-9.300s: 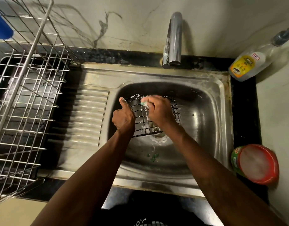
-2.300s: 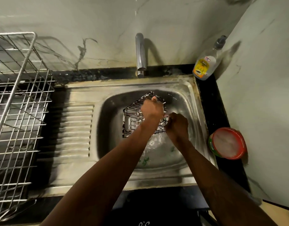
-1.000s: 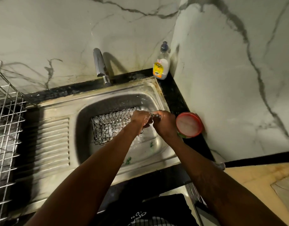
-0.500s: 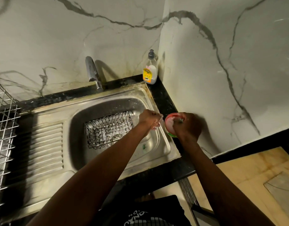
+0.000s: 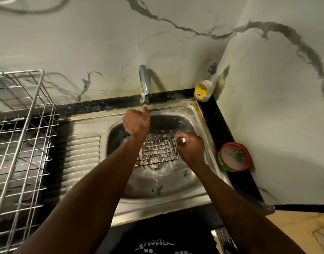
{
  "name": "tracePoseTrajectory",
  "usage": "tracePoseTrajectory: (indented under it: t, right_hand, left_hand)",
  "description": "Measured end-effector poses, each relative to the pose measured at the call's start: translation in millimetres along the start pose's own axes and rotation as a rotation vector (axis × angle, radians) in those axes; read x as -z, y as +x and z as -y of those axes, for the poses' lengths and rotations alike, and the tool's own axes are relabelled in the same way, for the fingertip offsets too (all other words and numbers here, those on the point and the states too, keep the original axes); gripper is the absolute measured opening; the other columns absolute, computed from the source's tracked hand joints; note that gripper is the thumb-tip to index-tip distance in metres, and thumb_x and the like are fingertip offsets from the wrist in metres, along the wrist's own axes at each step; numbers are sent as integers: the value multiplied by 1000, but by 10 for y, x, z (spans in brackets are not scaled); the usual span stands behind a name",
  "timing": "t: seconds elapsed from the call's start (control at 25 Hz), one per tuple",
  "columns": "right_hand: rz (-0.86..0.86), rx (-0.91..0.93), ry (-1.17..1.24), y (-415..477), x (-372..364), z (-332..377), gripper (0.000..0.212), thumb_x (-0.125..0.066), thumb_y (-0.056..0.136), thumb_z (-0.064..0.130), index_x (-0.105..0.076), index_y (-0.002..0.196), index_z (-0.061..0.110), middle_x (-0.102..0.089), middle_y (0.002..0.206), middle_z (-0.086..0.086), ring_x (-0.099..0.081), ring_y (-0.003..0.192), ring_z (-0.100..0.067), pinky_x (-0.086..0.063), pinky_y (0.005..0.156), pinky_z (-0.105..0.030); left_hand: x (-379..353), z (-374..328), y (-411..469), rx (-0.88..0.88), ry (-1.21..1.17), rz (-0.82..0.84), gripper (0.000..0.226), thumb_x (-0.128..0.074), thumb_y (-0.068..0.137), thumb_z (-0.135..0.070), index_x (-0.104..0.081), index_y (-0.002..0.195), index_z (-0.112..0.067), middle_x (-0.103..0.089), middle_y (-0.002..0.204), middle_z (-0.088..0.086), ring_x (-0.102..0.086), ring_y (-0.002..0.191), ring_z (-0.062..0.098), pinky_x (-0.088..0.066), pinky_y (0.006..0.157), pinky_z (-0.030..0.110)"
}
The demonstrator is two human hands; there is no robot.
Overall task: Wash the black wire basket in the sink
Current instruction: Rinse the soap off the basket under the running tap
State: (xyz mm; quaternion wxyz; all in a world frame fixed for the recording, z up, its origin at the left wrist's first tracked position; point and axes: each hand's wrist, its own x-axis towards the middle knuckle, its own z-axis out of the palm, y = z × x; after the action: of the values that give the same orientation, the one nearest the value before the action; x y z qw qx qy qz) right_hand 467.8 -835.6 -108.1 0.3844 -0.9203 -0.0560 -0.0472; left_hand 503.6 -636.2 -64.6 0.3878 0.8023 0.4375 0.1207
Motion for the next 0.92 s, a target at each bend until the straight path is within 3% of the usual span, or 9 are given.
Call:
tracePoseTrajectory:
  t: [0.16, 0.32, 0.48, 0.56, 0.64, 0.8, 0.92]
  right_hand:
    - [67, 33, 5, 123, -369, 232, 20, -61, 90, 28, -79, 84, 24, -77, 83, 8, -68, 74, -7, -51, 72, -22]
    - [144, -47, -40, 185, -596, 345, 17, -58, 83, 19, -74, 77, 21, -74, 81, 6, -62, 73, -6, -35, 65, -8]
    - [125, -117, 53, 237, -788, 235, 35, -60, 81, 11, -48, 55, 32, -75, 79, 5, -70, 79, -11, -52, 74, -26]
    - [142, -132, 17, 254, -871, 145, 29, -62, 82, 16, -58, 59, 34, -76, 83, 6, -72, 83, -14, -57, 79, -32]
    - [198, -122, -22, 279, -925, 35, 15, -65, 84, 18, -76, 78, 27, -78, 87, 7, -73, 85, -13, -56, 84, -32]
    - [267, -135, 4, 380, -1060, -53, 17, -66, 85, 12, -80, 89, 21, -78, 90, 6, -72, 89, -10, -50, 90, -22]
    - [331, -72, 8, 487, -1212, -70, 20, -66, 85, 7, -80, 93, 19, -79, 94, 1, -73, 92, -14, -51, 89, -22]
  left_hand:
    - [-22, -138, 393, -72, 63, 57, 55, -57, 90, -65, -63, 65, -15, -66, 69, 2, -64, 66, 18, -51, 62, 31]
    - [-147, -245, 636, -124, 94, 95, 45, -62, 88, -59, -68, 78, -15, -68, 83, 3, -65, 80, 21, -58, 75, 40]
    - [-216, -295, 731, -180, 148, 113, 38, -63, 93, -47, -63, 102, -10, -57, 98, 1, -50, 92, 17, -48, 80, 33]
    - [-249, -254, 747, -160, 112, 78, 31, -63, 95, -41, -67, 100, -11, -56, 91, 0, -53, 86, 15, -48, 73, 31]
    - [-290, -99, 831, -10, 9, 91, 38, -62, 96, -46, -68, 88, -10, -67, 83, 3, -65, 74, 18, -57, 66, 32]
    - [-267, 204, 1061, 255, -257, 261, 44, -66, 91, -49, -62, 76, -8, -74, 80, 12, -74, 68, 22, -63, 62, 38]
    - [-219, 345, 955, 129, -304, 299, 43, -64, 92, -51, -70, 79, -10, -74, 71, 8, -70, 55, 14, -58, 50, 29]
